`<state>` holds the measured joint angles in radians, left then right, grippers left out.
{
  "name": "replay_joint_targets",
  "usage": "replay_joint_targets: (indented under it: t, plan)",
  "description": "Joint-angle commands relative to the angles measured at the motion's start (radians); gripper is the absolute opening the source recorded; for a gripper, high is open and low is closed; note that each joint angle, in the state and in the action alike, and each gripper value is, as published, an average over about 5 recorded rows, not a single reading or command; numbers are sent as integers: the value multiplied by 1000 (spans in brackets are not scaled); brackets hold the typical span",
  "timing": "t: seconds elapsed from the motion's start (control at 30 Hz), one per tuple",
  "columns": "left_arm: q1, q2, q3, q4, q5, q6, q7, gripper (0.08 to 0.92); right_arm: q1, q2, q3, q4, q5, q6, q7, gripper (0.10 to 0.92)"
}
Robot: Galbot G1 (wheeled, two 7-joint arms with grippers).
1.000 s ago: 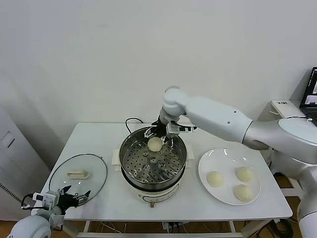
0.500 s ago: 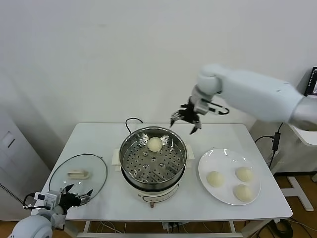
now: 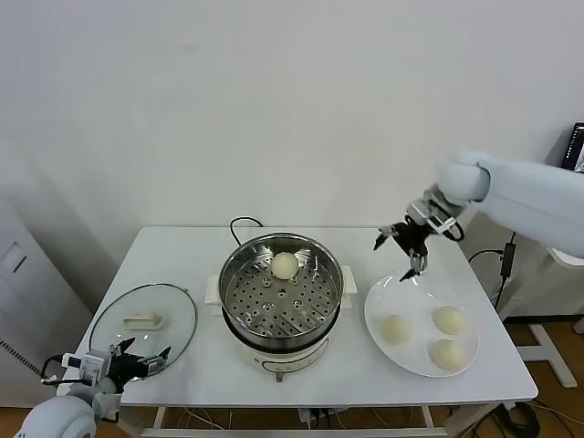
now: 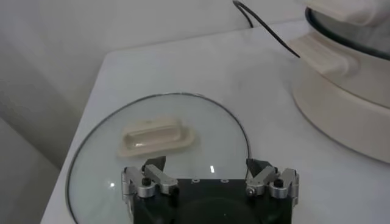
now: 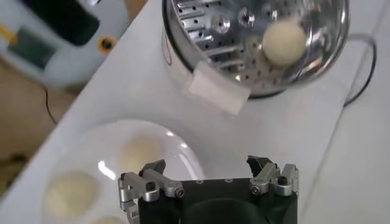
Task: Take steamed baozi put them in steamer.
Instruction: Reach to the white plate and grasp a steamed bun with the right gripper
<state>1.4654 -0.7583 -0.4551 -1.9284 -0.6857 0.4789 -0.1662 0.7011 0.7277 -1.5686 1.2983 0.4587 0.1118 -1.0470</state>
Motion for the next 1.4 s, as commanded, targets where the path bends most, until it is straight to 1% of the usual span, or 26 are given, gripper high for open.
replay_joint_targets:
  t: [0.03, 0.33, 0.9, 1.0, 1.2, 1.4]
  plan:
    - [1, -1, -5, -1, 0, 0, -1, 823, -148, -76, 31, 29, 70, -160, 59, 823]
    - [7, -1, -14, -3, 0, 0, -2, 823, -305, -77, 129, 2, 15, -194, 117, 823]
    - [13, -1, -20, -6, 3, -1, -5, 823, -486, -43, 234, -72, -95, -204, 148, 823]
    - [14, -3, -20, -4, 6, 0, -7, 823, -500, -32, 245, -85, -107, -206, 151, 811]
    - [16, -2, -20, -4, 7, 0, -9, 823, -513, -27, 263, -99, -120, -217, 158, 725]
    - [14, -2, -21, -5, 6, 1, -11, 823, -487, -45, 257, -83, -107, -217, 163, 564]
